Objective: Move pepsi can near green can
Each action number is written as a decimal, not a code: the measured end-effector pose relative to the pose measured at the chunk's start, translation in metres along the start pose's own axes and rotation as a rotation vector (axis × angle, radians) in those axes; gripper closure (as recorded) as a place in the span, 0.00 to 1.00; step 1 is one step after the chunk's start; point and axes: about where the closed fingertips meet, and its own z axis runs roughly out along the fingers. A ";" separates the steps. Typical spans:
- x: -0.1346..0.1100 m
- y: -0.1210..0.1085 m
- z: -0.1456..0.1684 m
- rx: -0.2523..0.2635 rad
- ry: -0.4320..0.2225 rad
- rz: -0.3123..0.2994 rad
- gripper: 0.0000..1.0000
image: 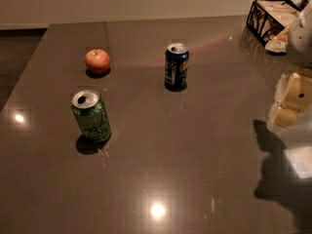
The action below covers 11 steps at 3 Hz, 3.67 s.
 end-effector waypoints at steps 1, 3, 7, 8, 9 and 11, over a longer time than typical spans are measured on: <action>0.000 0.000 0.000 0.000 0.000 0.000 0.00; -0.041 -0.038 0.025 -0.006 -0.120 0.078 0.00; -0.159 -0.108 0.116 -0.021 -0.301 0.257 0.00; -0.173 -0.120 0.130 -0.036 -0.322 0.272 0.00; -0.179 -0.131 0.140 -0.049 -0.337 0.285 0.00; -0.177 -0.138 0.145 -0.049 -0.350 0.269 0.39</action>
Offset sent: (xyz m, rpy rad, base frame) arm 0.0507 0.0281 -0.0120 0.1539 0.0152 -0.0556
